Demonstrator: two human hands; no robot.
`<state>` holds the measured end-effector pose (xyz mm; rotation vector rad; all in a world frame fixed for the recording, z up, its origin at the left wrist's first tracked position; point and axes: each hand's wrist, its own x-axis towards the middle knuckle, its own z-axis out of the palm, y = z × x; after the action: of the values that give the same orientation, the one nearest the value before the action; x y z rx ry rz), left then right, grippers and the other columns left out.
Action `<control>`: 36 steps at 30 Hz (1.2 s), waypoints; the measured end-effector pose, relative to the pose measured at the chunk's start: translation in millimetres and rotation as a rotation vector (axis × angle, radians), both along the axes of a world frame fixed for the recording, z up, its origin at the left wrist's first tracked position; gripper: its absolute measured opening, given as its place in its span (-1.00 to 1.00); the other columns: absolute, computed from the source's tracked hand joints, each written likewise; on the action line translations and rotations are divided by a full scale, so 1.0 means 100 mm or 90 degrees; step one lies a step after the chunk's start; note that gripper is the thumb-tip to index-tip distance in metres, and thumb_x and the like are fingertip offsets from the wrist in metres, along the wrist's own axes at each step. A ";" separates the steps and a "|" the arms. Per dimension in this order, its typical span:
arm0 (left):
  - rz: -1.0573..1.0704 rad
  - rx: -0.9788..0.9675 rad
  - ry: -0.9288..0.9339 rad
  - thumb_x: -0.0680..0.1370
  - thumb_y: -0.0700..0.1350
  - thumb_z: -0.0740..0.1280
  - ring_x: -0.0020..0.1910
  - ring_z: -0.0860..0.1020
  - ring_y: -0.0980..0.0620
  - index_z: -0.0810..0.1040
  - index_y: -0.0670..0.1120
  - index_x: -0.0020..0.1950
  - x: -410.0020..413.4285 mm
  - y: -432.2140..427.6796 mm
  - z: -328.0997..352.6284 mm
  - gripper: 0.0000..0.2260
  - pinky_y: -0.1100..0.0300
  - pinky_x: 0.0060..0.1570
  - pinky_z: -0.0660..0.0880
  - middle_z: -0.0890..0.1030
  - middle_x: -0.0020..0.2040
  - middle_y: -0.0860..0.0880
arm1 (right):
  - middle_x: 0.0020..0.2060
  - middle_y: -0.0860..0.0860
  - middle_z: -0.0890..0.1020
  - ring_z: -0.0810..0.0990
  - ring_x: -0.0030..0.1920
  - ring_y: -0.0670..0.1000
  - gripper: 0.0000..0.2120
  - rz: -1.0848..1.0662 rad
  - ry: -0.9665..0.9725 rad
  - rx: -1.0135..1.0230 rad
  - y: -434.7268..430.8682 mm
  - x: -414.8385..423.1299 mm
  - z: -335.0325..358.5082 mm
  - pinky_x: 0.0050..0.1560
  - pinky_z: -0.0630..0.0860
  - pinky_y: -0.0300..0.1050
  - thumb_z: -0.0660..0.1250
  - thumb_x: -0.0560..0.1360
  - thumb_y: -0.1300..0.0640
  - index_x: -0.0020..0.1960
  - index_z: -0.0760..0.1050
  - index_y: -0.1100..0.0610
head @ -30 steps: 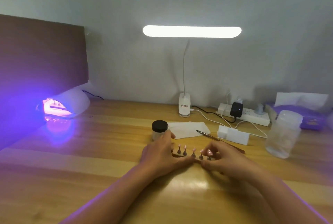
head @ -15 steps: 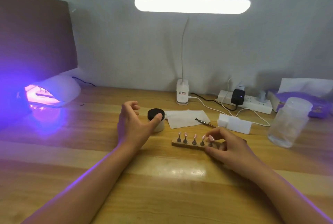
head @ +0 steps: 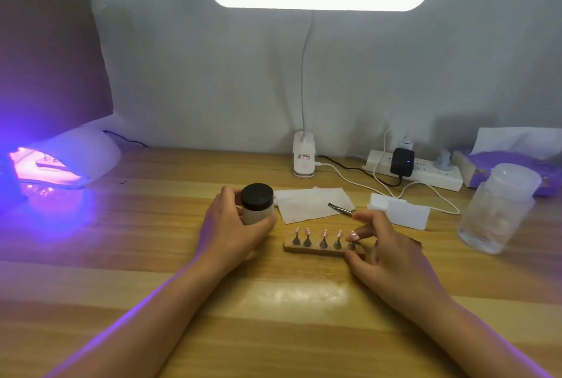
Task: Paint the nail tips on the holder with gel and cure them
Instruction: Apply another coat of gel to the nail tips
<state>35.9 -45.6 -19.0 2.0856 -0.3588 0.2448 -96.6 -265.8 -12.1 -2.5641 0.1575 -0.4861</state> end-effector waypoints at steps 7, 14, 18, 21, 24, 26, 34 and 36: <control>0.020 -0.060 -0.016 0.35 0.12 0.54 0.10 0.49 0.02 0.35 0.05 0.13 0.01 0.01 -0.01 -0.49 -0.01 0.02 0.54 0.48 0.11 0.07 | -0.17 -0.20 0.57 0.59 -0.22 -0.19 -0.29 0.095 -0.013 0.019 0.14 -0.10 0.02 -0.26 0.55 -0.25 0.27 0.31 -0.48 0.30 0.04 -0.27; -0.146 -0.103 0.076 0.23 0.24 0.43 -0.08 0.55 0.20 0.33 0.14 0.09 -0.23 -0.10 0.06 -0.47 0.34 -0.28 0.46 0.53 0.02 0.09 | -0.16 -0.09 0.49 0.49 -0.20 -0.11 -0.45 0.073 -0.030 0.112 0.03 -0.04 0.01 -0.22 0.49 -0.17 0.47 0.39 0.08 0.13 0.15 -0.13; -0.282 -0.029 0.137 0.23 0.23 0.40 0.00 0.60 0.21 0.36 0.14 0.12 -0.36 -0.15 0.09 -0.47 0.11 0.00 0.60 0.63 0.04 0.09 | -0.03 -0.24 0.41 0.46 0.02 -0.18 -0.27 0.073 0.026 -0.013 0.09 -0.05 -0.01 0.10 0.49 -0.10 0.30 0.24 -0.49 0.21 0.01 -0.27; -0.358 -0.035 0.175 0.22 0.22 0.40 0.14 0.61 0.04 0.41 0.08 0.15 -0.40 -0.12 0.16 -0.44 -0.13 0.15 0.55 0.65 0.13 0.02 | 0.23 -0.26 0.35 0.36 0.25 -0.20 -0.05 0.034 0.032 -0.021 0.09 -0.03 -0.02 0.30 0.36 -0.14 0.12 0.11 -0.69 0.34 -0.06 -0.27; -0.418 -0.025 0.187 0.23 0.21 0.40 0.17 0.60 -0.05 0.43 0.02 0.14 -0.44 -0.12 0.19 -0.45 -0.23 0.15 0.51 0.64 0.14 -0.05 | 0.48 -0.23 0.23 0.21 0.46 -0.15 0.19 0.027 0.078 0.038 0.08 -0.01 -0.01 0.45 0.21 -0.12 0.23 0.03 -0.67 0.45 -0.29 -0.29; -0.436 -0.026 0.180 0.24 0.21 0.40 0.16 0.60 -0.06 0.43 0.00 0.15 -0.46 -0.12 0.18 -0.45 -0.24 0.15 0.51 0.65 0.12 -0.05 | 0.48 -0.22 0.26 0.22 0.47 -0.12 0.25 0.035 0.087 0.041 0.10 -0.01 -0.01 0.47 0.22 -0.05 0.27 0.02 -0.65 0.44 -0.38 -0.31; -0.286 -0.140 0.104 0.21 0.20 0.44 0.03 0.60 0.11 0.39 0.01 0.13 -0.38 -0.11 0.12 -0.42 0.13 -0.06 0.59 0.62 0.06 -0.01 | 0.06 -0.18 0.43 0.45 0.15 -0.08 0.00 -0.053 -0.010 0.046 0.00 0.00 -0.06 0.23 0.42 -0.08 0.46 0.27 -0.29 0.45 -0.15 -0.20; -0.226 -0.161 0.079 0.21 0.20 0.46 -0.09 0.56 0.26 0.37 0.05 0.10 -0.36 -0.11 0.11 -0.44 0.36 -0.24 0.50 0.57 -0.02 0.11 | -0.02 -0.21 0.42 0.47 0.10 -0.08 -0.07 -0.068 -0.026 0.044 -0.01 0.00 -0.07 0.18 0.44 -0.09 0.47 0.33 -0.20 0.45 -0.09 -0.14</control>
<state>-0.1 -56.5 -8.0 1.7431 -0.5823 -0.0502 -96.5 -267.2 -19.0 -2.4852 0.2922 -0.5625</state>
